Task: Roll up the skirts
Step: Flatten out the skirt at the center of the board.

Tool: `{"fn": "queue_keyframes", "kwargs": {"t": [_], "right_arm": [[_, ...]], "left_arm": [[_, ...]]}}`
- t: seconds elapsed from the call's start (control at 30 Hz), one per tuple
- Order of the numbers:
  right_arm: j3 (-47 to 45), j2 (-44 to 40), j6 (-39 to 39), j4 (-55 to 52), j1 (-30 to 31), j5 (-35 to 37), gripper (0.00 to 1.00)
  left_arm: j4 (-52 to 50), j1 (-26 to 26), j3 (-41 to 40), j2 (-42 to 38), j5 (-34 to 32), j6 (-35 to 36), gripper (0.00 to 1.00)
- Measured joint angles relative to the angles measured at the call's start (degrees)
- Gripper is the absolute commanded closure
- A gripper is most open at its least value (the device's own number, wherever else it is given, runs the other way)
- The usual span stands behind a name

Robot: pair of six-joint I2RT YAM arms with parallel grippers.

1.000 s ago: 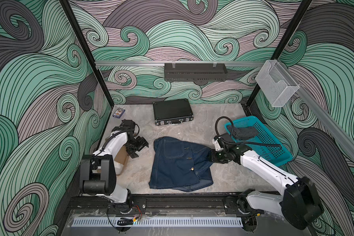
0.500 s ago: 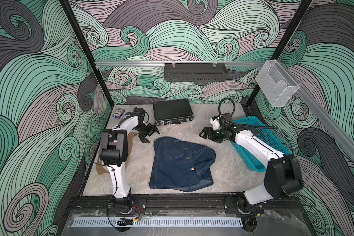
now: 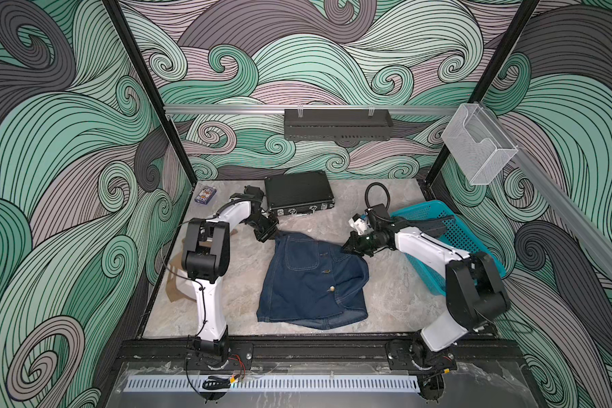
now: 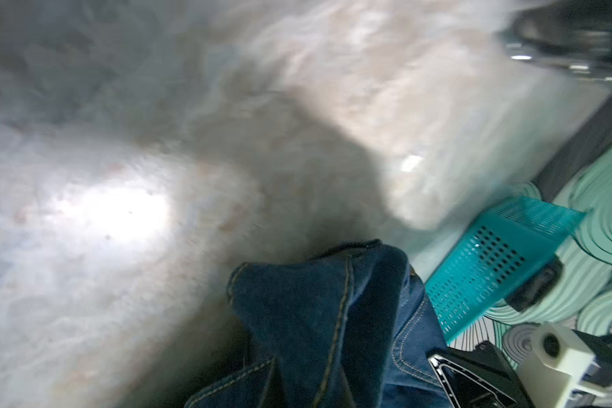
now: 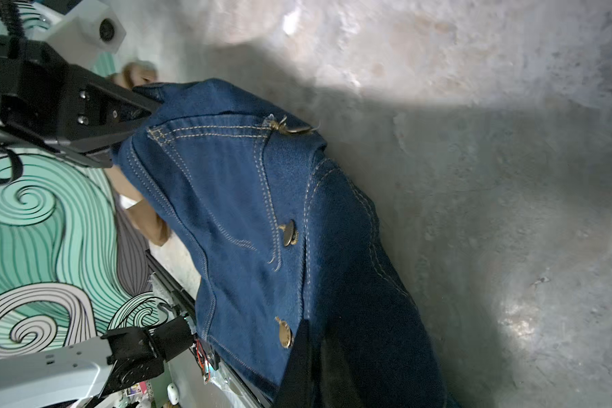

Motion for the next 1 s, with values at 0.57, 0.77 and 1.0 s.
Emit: {"fn": "queue_keyframes", "kwargs": {"t": [0.57, 0.77, 1.0], "right_arm": [[-3.5, -6.8, 2.1, 8.2, 2.2, 26.6, 0.4], [-8.8, -12.7, 2.9, 5.7, -0.2, 28.3, 0.28], [-0.3, -2.1, 1.0, 3.8, -1.2, 21.9, 0.22]], "left_arm": [[11.5, 5.9, -5.6, -9.1, -16.7, -5.6, 0.27], [4.8, 11.2, -11.7, -9.7, -19.5, -5.3, 0.24], [4.7, 9.4, -9.2, -7.5, -10.9, -3.0, 0.29]]}}
